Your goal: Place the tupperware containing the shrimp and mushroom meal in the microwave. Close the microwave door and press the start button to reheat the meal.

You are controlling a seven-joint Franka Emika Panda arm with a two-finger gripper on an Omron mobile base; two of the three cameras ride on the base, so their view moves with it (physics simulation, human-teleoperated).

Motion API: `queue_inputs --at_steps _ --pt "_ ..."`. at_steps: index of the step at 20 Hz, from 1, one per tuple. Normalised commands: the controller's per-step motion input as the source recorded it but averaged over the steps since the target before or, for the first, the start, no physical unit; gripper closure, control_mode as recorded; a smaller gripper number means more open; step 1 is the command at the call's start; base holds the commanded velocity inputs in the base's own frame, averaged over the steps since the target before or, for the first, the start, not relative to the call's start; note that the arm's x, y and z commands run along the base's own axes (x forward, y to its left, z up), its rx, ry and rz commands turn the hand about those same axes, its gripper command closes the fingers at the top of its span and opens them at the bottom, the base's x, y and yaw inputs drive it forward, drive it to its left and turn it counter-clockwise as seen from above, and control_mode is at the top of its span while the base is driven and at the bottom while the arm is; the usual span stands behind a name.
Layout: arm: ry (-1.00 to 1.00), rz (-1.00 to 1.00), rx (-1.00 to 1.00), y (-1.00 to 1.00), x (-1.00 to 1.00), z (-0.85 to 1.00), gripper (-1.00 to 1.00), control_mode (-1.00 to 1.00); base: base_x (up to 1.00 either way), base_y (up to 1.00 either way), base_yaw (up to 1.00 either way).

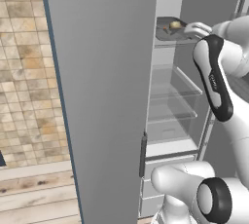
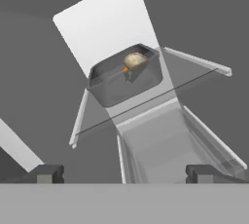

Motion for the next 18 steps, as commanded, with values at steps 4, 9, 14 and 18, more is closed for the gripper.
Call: queue_inputs --at_steps 4,9,14,18 --pt "0.02 0.00 0.02 -0.01 0.26 0.00 -1.00 -1.00 0.00 0.00 0.00" --pt "0.00 0.00 0.02 -0.08 0.10 -0.05 -1.00 -1.00 0.00 0.00 0.00" --pt "0.00 0.00 0.01 -0.07 0.05 -0.14 -1.00 -1.00 0.00 0.00 0.00" --pt "0.00 0.00 0.04 -0.05 0.05 -0.03 -1.00 -1.00 0.00 0.00 0.00"
